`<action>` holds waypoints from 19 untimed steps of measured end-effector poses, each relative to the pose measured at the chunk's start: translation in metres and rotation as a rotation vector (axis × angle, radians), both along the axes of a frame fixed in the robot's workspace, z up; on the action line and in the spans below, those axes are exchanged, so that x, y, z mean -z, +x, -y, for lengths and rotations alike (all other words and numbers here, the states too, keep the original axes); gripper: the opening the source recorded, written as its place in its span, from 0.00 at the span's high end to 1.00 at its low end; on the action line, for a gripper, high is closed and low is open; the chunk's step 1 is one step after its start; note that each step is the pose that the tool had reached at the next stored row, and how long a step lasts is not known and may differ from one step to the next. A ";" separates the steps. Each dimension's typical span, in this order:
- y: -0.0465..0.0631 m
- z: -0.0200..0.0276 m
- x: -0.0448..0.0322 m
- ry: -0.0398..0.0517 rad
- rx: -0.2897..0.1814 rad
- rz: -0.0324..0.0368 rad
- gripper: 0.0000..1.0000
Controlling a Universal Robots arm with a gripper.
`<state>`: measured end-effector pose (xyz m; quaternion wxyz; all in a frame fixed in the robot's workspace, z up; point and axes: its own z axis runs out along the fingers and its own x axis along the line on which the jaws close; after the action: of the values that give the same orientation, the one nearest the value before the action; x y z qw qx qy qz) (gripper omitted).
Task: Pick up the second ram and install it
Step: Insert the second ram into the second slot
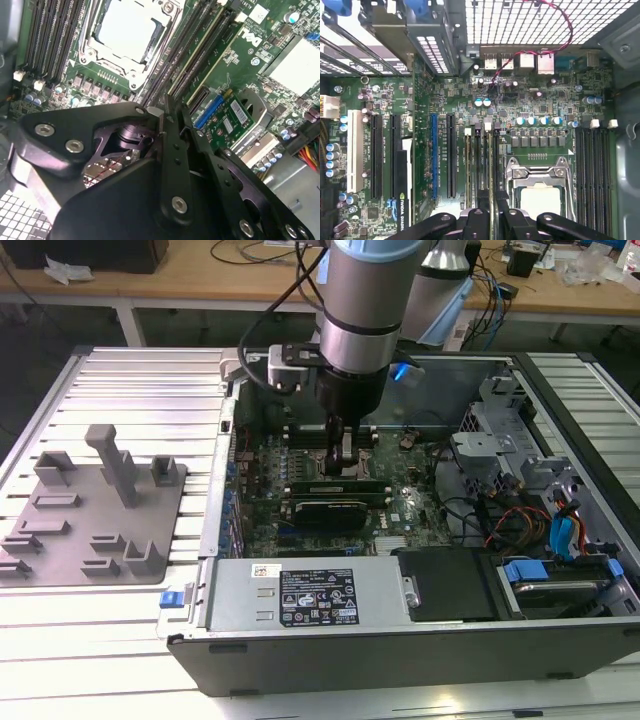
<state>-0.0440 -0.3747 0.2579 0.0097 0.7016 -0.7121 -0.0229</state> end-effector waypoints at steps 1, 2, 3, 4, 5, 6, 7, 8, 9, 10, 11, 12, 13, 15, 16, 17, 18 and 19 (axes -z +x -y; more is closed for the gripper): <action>0.001 0.0000 0.0002 0.0002 0.000 0.0006 0.83; 0.005 0.0000 0.0003 0.0002 0.000 0.0008 0.83; 0.007 0.0000 0.0004 0.0004 0.000 0.0016 0.83; 0.009 0.0000 0.0005 0.0004 -0.001 0.0053 0.83; 0.010 0.0000 0.0008 0.0007 -0.002 0.0117 0.83; 0.010 -0.0001 0.0010 0.0007 -0.004 0.0214 0.83; 0.010 -0.0001 0.0011 0.0008 -0.006 0.0270 0.83; 0.010 0.0000 0.0011 0.0007 -0.006 0.0279 0.83; 0.010 0.0000 0.0010 0.0006 -0.006 0.0281 0.83; 0.010 0.0000 0.0010 0.0006 -0.006 0.0283 0.83; 0.010 0.0000 0.0010 0.0006 -0.006 0.0284 0.85; 0.010 0.0000 0.0010 0.0007 -0.006 0.0285 0.92; 0.010 0.0000 0.0010 0.0006 -0.006 0.0286 0.92; 0.010 0.0000 0.0010 0.0006 -0.006 0.0288 0.92; 0.010 0.0000 0.0010 0.0006 -0.006 0.0290 0.92; 0.010 0.0000 0.0010 0.0006 -0.006 0.0291 0.92; 0.010 0.0000 0.0010 0.0006 -0.006 0.0292 0.92; 0.010 0.0000 0.0010 0.0006 -0.006 0.0294 0.92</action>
<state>-0.0340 -0.3747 0.2569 -0.0009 0.7041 -0.7100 -0.0128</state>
